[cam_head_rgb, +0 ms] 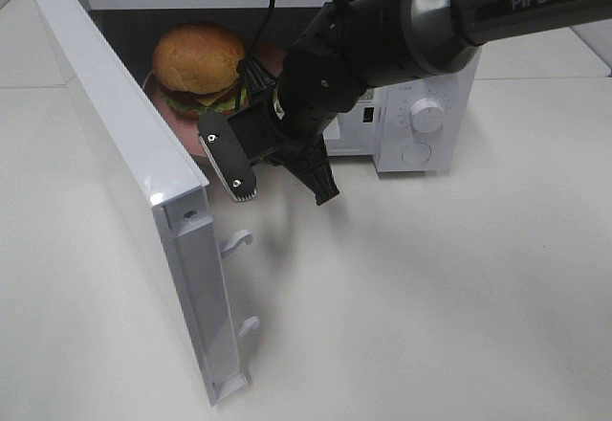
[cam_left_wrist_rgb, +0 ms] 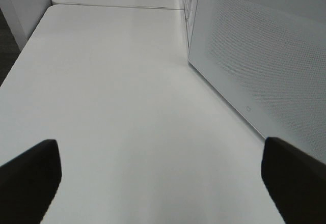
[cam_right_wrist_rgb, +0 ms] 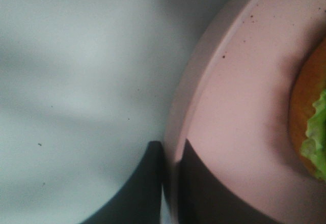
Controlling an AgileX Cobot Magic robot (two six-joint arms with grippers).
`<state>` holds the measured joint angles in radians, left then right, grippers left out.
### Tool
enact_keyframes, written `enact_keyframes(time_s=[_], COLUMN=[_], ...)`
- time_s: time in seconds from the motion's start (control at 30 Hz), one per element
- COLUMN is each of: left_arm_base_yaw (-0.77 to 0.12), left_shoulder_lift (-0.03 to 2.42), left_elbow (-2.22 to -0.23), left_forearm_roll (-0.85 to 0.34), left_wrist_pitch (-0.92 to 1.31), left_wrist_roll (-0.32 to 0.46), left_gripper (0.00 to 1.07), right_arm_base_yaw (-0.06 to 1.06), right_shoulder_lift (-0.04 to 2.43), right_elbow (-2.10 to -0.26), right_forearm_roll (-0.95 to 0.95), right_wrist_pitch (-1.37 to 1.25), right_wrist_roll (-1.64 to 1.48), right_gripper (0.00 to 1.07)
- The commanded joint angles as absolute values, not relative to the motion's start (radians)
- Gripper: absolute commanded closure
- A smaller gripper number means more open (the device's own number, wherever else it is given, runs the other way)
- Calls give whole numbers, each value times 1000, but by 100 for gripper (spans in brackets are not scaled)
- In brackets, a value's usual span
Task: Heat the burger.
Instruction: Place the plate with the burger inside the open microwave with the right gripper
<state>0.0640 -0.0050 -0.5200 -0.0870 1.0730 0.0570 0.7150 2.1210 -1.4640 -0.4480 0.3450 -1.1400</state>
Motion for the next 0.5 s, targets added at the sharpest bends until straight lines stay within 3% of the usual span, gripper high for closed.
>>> enact_keyframes(time_s=[0.03,0.5], left_arm_base_yaw=[65,65], left_shoulder_lift=[-19,-19], left_elbow=[-517,-517], left_forearm_roll=[-92,-92], left_wrist_pitch=[1071,1071], left_wrist_roll=[52,52], left_gripper=[7,7], right_arm_base_yaw=[706,691], right_shoulder_lift=[2119,2210], right_elbow=[-1503,-1671], right_forearm_roll=[-453,-399], right_wrist_pitch=[314,413], right_wrist_roll=[-1146,-1148], right_gripper=[107,107])
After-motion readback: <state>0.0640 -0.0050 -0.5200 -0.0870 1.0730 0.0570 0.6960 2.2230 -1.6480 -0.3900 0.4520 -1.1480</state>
